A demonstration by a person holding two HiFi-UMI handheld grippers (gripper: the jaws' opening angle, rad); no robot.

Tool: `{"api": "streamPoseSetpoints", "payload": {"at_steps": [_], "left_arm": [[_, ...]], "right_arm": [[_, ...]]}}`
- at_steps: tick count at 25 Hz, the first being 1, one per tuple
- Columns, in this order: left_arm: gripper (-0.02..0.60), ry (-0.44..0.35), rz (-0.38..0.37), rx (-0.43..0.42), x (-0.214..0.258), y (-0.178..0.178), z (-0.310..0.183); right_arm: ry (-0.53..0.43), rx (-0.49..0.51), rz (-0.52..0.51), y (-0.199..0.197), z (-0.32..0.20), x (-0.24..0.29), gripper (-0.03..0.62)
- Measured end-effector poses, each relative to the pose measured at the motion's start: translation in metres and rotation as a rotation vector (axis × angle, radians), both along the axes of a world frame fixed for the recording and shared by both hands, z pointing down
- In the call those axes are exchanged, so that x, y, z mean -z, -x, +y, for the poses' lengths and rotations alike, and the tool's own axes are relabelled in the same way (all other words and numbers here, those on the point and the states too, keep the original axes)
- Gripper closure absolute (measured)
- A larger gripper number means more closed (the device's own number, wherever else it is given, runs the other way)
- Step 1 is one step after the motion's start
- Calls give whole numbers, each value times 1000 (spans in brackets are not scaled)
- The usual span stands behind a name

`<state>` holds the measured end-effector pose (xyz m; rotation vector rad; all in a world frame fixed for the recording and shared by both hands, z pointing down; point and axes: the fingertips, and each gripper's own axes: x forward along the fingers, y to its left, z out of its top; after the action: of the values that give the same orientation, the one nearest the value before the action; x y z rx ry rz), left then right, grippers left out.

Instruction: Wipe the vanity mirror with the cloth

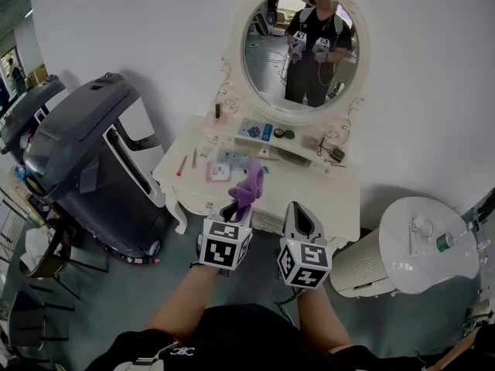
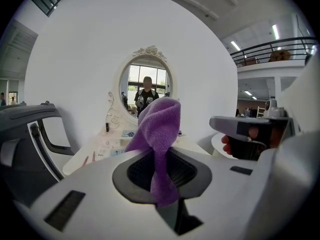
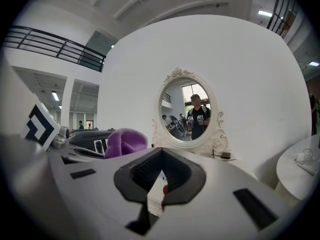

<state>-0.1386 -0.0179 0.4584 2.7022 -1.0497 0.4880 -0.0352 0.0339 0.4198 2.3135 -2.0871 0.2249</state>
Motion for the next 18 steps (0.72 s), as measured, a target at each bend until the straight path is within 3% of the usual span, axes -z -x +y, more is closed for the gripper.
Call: {"api": "streamPoseSetpoints", "payload": {"at_steps": [8,18], "left_arm": [[523,-3,6,-4,0,3,-56],[523,1,-33,0,-8,-45,-111]], "right_arm": [[-13,12,-10,5,-58,-1,585],[-20,27,-49,-47,-116,-9,585]]}}
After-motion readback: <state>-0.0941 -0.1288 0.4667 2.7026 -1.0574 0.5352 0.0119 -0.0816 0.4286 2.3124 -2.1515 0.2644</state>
